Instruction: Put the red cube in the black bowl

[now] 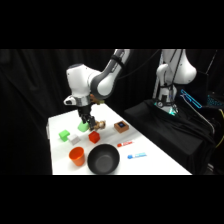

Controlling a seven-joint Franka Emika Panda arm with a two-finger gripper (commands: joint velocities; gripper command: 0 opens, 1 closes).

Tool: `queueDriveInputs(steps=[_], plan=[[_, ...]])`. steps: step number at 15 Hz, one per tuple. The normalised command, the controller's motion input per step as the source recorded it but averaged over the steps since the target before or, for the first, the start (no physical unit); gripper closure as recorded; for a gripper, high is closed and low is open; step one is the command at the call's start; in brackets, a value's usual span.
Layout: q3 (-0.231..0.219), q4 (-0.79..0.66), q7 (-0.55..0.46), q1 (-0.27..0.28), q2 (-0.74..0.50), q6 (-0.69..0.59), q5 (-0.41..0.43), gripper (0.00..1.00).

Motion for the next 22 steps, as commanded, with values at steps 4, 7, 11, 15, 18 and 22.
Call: queueDriveInputs(steps=[4, 7, 11, 15, 18, 22], plan=[[0.070, 0.20, -0.09, -0.090, 0.21, 0.13, -0.084, 0.00], [0.072, 0.14, -0.08, -0.077, 0.17, 0.14, -0.113, 0.00], [0.097, 0.08, -0.10, -0.097, 0.12, 0.14, -0.085, 0.00], [0.110, 0.01, -0.13, -0.110, 0.06, 0.17, -0.080, 0.00], [0.087, -0.04, -0.16, -0.104, 0.05, 0.23, -0.128, 0.00], [0.109, -0.07, -0.20, -0.146, 0.04, 0.23, -0.106, 0.00]])
